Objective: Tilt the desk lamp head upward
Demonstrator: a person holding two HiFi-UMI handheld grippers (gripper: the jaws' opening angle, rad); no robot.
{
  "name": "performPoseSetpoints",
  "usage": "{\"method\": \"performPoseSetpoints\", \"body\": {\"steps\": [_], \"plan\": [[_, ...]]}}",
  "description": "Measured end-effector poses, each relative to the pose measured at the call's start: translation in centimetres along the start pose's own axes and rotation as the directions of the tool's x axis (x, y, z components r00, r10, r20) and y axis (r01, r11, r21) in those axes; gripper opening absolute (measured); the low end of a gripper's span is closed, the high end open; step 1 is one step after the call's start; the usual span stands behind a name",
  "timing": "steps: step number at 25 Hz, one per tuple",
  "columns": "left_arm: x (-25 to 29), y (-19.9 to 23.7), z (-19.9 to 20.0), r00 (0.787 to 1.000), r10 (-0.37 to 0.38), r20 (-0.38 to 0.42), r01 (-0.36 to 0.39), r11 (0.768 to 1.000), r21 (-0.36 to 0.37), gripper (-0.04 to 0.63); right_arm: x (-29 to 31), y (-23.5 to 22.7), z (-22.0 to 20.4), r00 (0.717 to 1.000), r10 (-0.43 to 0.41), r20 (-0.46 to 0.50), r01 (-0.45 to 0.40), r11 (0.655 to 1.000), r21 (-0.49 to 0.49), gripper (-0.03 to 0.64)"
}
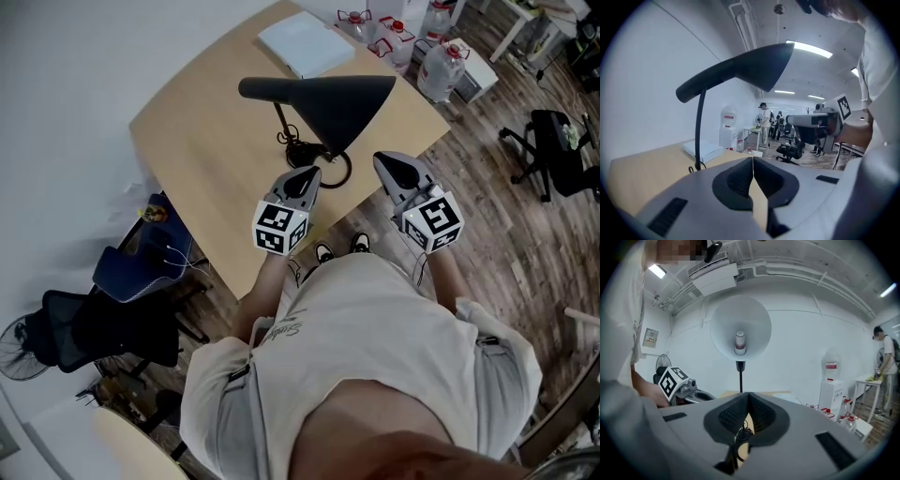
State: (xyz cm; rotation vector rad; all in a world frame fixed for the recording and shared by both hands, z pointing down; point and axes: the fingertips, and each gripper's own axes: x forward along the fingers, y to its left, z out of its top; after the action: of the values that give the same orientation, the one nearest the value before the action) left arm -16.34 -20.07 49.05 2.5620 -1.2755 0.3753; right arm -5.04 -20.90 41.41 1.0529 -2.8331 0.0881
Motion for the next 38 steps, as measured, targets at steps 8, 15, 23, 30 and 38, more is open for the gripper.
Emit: {"method": "performPoseSetpoints", "body": {"steps": [8,15,23,30,38], "plan": [[-2.9,-0.2,1.6,0.997,0.025,0.071,-0.023,0.999,-0.03,0.015,1.2,2.3,0.0,0.999,0.041,0.018,-0.04,0.999,-0.027,-0.006],[-3.6,-0.9,3.1,0.994,0.027,0.103,-0.032,0.999,0.042,0.015,1.6,3.5,0.8,0.998,0.039,0.045,-0.039,0.999,-0.005,-0.006],[-3.8,-1.6,3.4,0.995,-0.003,0.098,-0.003,0.998,0.06,0.015,1.0,3.4,1.3,0.998,0.009,0.06,-0.009,1.0,-0.002,-0.006],[-4.0,-2.3,4.4,0.991,-0.039,0.131,0.035,0.999,0.036,0.017,0.8,4.0,1.2,0.998,0.016,0.065,-0.017,1.0,0.007,-0.006],[-4.3,-2.8,4.6,0.989,-0.039,0.144,0.036,0.999,0.027,0.015,0.3,3.7,1.4,0.998,0.012,0.062,-0.013,1.0,0.002,-0.006]]}}
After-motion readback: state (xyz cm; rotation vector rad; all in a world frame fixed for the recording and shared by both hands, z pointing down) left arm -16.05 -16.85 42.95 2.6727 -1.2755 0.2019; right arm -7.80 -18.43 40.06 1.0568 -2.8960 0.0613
